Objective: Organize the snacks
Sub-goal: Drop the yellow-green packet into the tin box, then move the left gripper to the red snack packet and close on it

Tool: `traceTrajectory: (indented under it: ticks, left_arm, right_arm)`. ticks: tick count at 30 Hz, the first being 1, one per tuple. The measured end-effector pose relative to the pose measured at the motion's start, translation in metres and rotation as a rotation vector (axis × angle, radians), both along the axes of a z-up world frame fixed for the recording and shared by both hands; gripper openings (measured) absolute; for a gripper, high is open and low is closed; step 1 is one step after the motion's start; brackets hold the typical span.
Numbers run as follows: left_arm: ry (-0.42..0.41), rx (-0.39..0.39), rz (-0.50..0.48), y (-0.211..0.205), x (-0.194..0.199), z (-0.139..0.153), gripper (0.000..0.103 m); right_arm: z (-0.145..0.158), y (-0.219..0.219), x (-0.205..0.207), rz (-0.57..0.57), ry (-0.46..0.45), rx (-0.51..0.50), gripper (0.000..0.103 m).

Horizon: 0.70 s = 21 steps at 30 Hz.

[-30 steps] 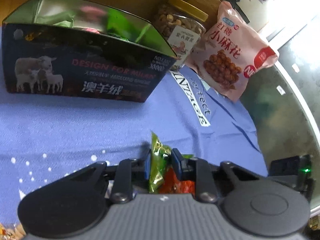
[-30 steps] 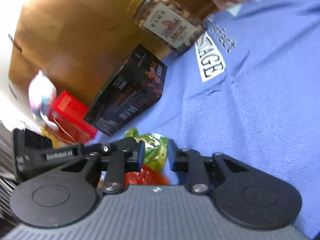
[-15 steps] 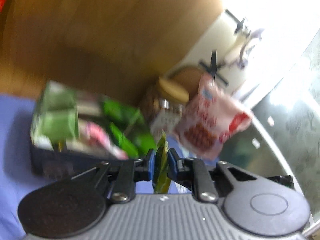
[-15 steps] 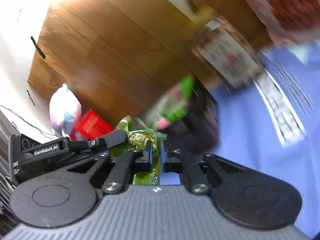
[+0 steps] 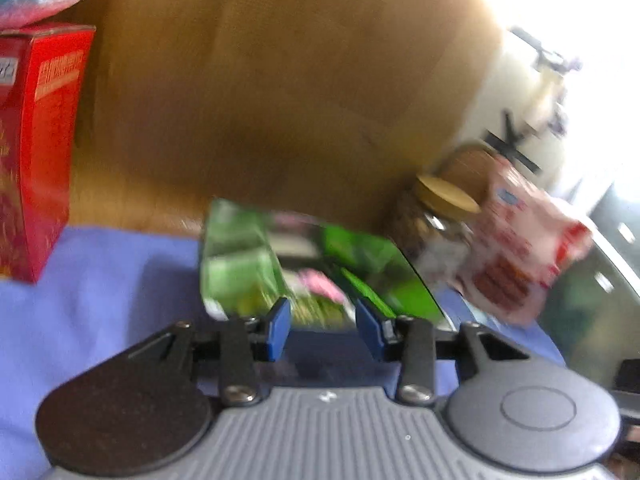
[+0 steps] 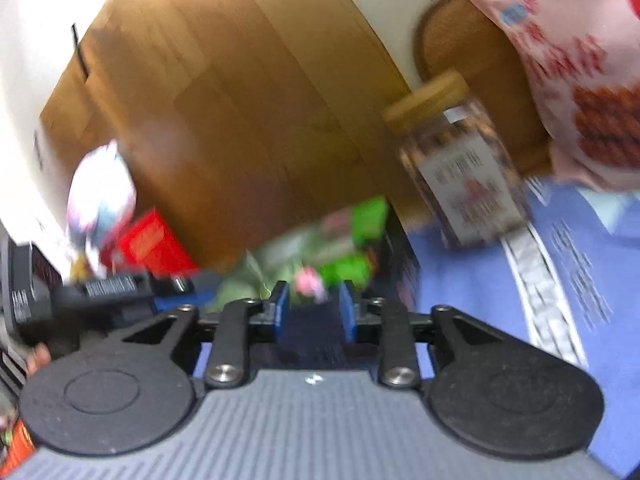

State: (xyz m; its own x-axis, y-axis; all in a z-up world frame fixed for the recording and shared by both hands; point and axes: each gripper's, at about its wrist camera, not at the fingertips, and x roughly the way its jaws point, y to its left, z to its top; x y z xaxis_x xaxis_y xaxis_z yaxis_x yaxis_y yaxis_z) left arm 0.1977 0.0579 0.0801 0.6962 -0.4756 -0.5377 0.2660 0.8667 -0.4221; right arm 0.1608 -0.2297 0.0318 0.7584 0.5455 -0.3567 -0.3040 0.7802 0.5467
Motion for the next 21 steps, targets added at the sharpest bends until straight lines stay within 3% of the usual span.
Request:
traceTrajectory:
  ticks: [5, 9, 13, 18, 21]
  left_arm:
    - [0.104, 0.035, -0.174, -0.031, -0.041, -0.023, 0.039]
    - [0.224, -0.051, -0.273, -0.048, -0.054, -0.048, 0.048]
    - [0.278, -0.057, -0.293, -0.061, -0.061, -0.066, 0.051]
    - [0.255, -0.065, -0.284, -0.068, -0.078, -0.067, 0.055]
    - [0.245, -0.101, -0.267, -0.065, -0.084, -0.068, 0.043]
  right_arm:
    - [-0.035, -0.024, -0.055, 0.037, 0.127, 0.006, 0.034]
    - [-0.049, -0.034, -0.084, 0.022, 0.158, 0.023, 0.034]
    - [-0.062, -0.037, -0.093, 0.020, 0.187, 0.047, 0.033]
    - [-0.067, -0.032, -0.093, 0.038, 0.184, 0.115, 0.039]
    - [-0.069, -0.030, -0.089, 0.049, 0.194, 0.153, 0.039]
